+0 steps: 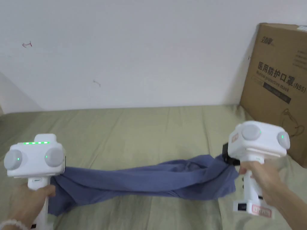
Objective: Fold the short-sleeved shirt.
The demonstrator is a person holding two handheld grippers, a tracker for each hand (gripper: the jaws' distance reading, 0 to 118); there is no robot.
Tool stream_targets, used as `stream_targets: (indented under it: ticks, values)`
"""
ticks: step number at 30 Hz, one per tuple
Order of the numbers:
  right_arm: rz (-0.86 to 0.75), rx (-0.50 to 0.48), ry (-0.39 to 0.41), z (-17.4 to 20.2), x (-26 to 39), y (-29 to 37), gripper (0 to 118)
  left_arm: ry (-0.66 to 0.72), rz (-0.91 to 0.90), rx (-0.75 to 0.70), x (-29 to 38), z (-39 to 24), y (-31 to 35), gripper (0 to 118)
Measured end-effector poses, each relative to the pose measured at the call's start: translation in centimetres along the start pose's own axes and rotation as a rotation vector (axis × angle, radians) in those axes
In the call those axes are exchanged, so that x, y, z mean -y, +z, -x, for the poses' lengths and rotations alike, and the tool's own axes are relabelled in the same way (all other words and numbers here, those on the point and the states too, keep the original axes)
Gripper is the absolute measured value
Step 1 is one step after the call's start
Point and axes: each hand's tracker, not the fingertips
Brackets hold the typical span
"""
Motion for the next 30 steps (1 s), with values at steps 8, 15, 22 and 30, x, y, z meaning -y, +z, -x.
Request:
stream_targets:
  ticks: [8, 15, 22, 30]
  values:
    - [0.045, -0.035, 0.050, -5.7, 13.6, 5.0, 2, -0.013, 0.013, 0.042, 11.1, 5.0, 5.4, 7]
    - [0.116, -0.047, 0.141, -8.8, 26.3, 11.7, 2, 0.009, 0.048, 0.041, 22.9, 10.0, 14.8, 7]
    - [0.161, -0.055, 0.058, -11.4, 34.7, 15.3, 2, 0.043, 0.109, 0.049, 31.3, 12.7, 20.4, 7]
    - [0.046, -0.006, 0.118, -11.6, 34.0, 17.6, 78, 0.027, 0.101, 0.079, 31.8, 13.0, 22.4, 97]
